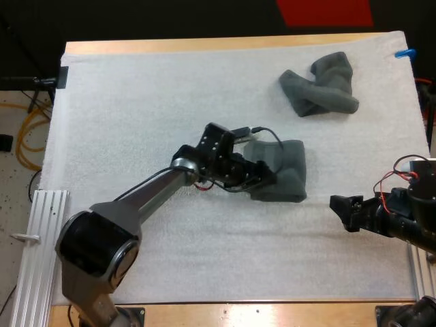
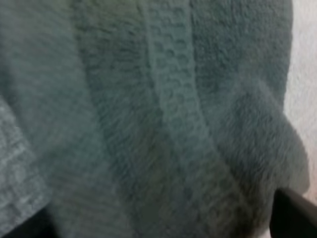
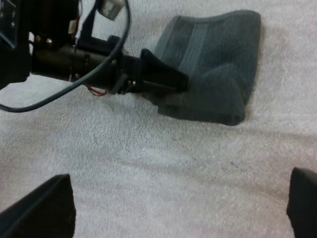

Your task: Pick towel from pile fold and stack

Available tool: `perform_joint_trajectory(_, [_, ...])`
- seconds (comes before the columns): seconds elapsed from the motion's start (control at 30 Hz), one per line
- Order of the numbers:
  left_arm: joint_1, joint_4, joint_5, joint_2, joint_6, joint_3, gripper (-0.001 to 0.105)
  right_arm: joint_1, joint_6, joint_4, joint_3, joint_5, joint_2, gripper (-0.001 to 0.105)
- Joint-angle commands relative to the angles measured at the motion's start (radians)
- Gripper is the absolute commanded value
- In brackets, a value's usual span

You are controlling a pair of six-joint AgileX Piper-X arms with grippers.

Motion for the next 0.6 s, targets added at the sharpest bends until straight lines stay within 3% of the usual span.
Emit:
perform_joint_trajectory(0.0, [-0.015, 0.028, -0.005, 0.009, -0.009, -0.017, 0.073, 0.001, 0.008, 0.003, 0.0, 0.006, -0.006, 0.084])
perform_joint_trajectory(0.13, [-0.036, 0.05, -0.009, 0.023, -0.011, -0.042, 0.065, 0.001, 0.011, 0.003, 0.0, 0.006, -0.006, 0.084])
perform_joint_trajectory(0.23, [-0.037, 0.049, -0.013, 0.023, -0.011, -0.042, 0.044, 0.001, 0.011, 0.003, 0.0, 0.006, -0.006, 0.084])
perform_joint_trajectory(0.37, [-0.033, 0.054, -0.008, 0.023, 0.003, -0.042, 0.0, 0.001, 0.011, 0.003, 0.0, 0.006, -0.006, 0.084])
perform_joint_trajectory(0.47, [-0.022, 0.081, -0.005, 0.019, 0.051, -0.042, 0.0, 0.001, 0.011, 0.003, 0.0, 0.006, -0.006, 0.084])
perform_joint_trajectory(0.57, [0.006, 0.17, -0.047, -0.003, 0.16, -0.043, 0.0, 0.001, 0.011, 0.001, 0.0, 0.006, -0.006, 0.084])
